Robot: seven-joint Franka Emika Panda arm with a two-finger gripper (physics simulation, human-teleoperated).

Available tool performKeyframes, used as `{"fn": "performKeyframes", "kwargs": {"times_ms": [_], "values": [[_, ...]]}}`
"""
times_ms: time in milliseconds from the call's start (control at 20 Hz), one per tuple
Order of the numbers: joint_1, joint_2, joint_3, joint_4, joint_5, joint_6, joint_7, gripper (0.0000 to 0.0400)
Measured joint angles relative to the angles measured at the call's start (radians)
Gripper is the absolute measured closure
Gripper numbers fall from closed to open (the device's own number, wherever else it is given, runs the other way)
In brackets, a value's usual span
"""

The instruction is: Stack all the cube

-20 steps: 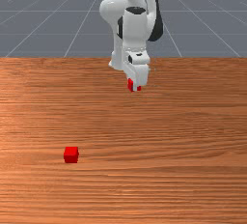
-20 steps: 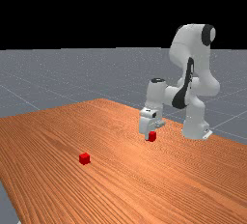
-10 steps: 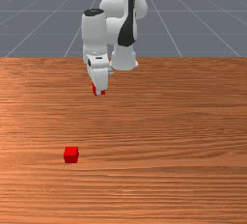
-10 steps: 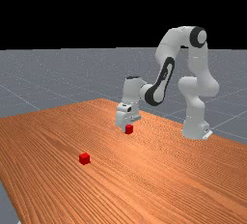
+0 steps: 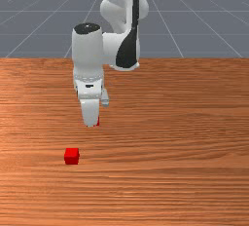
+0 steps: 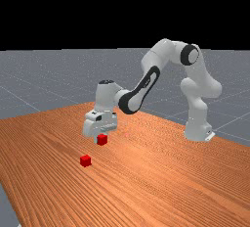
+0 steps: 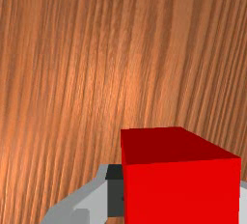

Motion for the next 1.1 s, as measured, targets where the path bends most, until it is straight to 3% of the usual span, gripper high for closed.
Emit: {"fn": "performKeyframes", "kwargs": {"times_ms": [250, 550, 600, 650, 700, 900, 1100], "values": [[-0.046, 0.259, 0.024, 0.460, -0.010, -0.192, -0.012, 0.0205], [-0.107, 0.300, 0.013, 0.522, -0.015, -0.210, -0.074, 0.0205], [-0.131, 0.331, 0.028, 0.578, 0.000, -0.260, -0.085, 0.0205], [-0.126, 0.328, 0.024, 0.540, 0.011, -0.201, -0.061, 0.0205], [-0.138, 0.378, 0.029, 0.619, 0.000, -0.269, -0.079, 0.0205], [-0.145, 0.456, 0.037, 0.655, 0.003, -0.246, -0.077, 0.0205], [-0.128, 0.360, 0.036, 0.450, 0.012, -0.128, -0.100, 0.0206]]}}
